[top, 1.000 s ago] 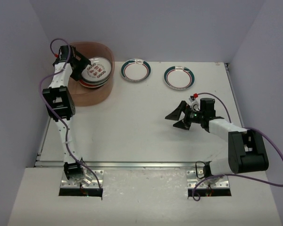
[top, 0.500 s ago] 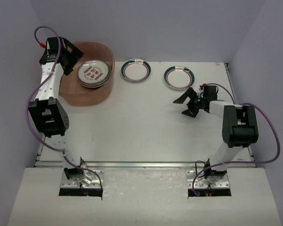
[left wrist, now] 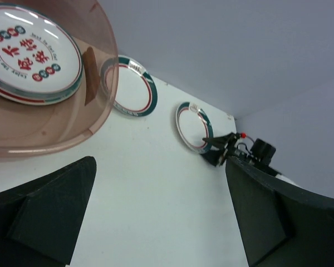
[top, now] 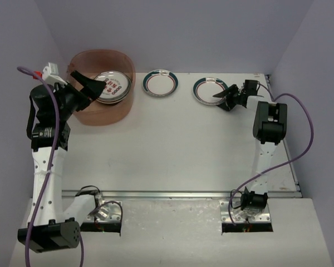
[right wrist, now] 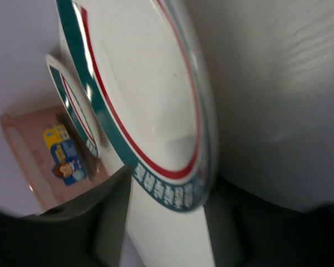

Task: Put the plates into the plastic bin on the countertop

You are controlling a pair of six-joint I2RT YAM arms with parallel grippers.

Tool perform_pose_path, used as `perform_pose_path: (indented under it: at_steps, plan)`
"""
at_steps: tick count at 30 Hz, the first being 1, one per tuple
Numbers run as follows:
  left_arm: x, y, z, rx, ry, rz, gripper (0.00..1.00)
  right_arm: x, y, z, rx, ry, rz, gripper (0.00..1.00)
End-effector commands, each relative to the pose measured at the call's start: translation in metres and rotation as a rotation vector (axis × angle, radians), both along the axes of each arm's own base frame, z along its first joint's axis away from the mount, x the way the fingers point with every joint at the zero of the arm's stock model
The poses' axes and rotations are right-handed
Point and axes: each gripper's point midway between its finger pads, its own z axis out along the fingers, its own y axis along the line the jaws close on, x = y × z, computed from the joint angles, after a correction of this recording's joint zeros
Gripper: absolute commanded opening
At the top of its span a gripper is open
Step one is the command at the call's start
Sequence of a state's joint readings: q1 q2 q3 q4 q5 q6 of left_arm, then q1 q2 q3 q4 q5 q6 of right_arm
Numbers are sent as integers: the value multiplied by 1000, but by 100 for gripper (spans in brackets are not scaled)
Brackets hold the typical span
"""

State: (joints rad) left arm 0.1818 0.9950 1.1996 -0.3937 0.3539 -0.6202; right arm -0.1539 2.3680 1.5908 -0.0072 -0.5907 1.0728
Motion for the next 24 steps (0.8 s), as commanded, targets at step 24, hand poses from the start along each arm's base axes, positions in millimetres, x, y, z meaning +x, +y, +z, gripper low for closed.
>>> perform_pose_path:
  at_steps: [24]
  plan:
    - [45,-190,-138,99,208,-579,100,-242,158,163,-2,-371,807,0]
